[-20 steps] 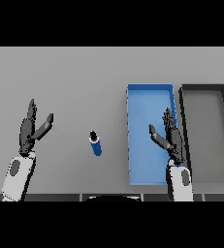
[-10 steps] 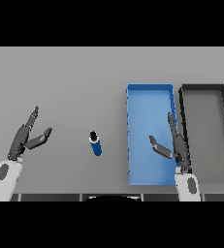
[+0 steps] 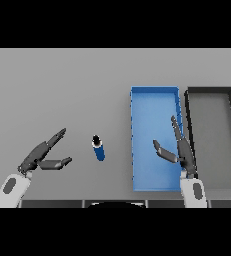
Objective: Pick up the blue pipe and place it into the blue bin.
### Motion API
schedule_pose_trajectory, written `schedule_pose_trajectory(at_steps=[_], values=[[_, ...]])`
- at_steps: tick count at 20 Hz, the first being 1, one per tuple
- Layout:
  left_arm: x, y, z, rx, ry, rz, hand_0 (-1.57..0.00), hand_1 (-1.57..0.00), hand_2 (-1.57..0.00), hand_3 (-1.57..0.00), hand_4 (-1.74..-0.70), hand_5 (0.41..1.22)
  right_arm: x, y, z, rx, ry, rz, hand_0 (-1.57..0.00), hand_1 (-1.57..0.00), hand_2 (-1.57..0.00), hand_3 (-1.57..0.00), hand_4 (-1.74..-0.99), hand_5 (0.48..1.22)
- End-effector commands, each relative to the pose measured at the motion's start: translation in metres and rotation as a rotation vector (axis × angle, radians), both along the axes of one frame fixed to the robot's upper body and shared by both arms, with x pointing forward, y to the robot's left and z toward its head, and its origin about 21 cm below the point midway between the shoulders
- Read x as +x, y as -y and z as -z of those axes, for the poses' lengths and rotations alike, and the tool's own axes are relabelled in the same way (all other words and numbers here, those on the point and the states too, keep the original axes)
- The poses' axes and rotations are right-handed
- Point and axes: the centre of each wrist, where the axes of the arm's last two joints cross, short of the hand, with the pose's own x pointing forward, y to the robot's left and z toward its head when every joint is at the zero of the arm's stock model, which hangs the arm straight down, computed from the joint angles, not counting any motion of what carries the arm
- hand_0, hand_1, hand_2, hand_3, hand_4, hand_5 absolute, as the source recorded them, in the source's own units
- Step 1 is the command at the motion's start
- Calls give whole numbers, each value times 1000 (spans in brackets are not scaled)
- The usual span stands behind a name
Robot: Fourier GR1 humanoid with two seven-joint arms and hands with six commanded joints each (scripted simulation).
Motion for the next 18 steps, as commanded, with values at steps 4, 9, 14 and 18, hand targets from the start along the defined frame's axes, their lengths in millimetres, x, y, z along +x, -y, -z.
schedule_pose_trajectory(at_steps=[4,9,14,18], values=[[-7,31,9,38,-44,76,1,1,1,1,-1137,464,-2,-1,0,10,-9,1,1,1,1,1,-1189,619],[-3,60,21,8,-50,124,1,1,1,1,-1147,452,-4,-6,0,21,5,-7,1,1,1,1,-1218,627],[9,97,35,-39,-35,137,1,1,1,1,-1150,460,-5,0,0,12,-20,17,1,1,1,1,-1202,621],[23,112,44,-20,-32,135,1,1,1,1,-1098,448,-8,2,-1,13,0,18,1,1,1,1,-1215,637]])
